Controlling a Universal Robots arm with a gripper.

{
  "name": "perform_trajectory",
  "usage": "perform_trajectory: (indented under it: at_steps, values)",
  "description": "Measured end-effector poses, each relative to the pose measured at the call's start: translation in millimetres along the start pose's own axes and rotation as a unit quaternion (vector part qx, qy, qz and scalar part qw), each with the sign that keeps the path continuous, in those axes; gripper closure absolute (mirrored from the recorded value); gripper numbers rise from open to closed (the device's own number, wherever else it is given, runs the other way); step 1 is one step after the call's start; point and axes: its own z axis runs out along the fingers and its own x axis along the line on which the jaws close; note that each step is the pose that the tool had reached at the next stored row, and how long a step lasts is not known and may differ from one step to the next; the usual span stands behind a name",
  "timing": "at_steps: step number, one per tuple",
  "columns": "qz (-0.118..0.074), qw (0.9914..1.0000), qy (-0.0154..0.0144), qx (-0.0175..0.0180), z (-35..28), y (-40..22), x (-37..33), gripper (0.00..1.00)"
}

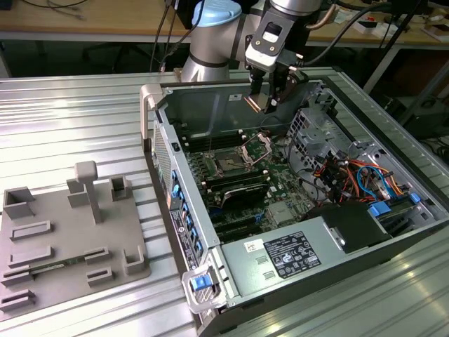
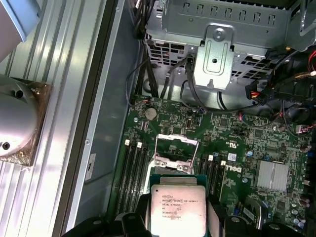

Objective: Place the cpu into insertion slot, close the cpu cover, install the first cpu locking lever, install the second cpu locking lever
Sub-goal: 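Place the cpu into insertion slot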

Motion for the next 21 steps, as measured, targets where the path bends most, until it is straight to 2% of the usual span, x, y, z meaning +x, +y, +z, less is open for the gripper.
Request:
perform_trajectory:
  at_steps: [10,21]
  values:
    - [0.01,0.99995,-0.0009,-0.0002,-0.2,-3.3,0.6,0.45]
    - [0.014,0.9999,-0.0013,-0.0002,-0.3,-3.6,0.7,0.45]
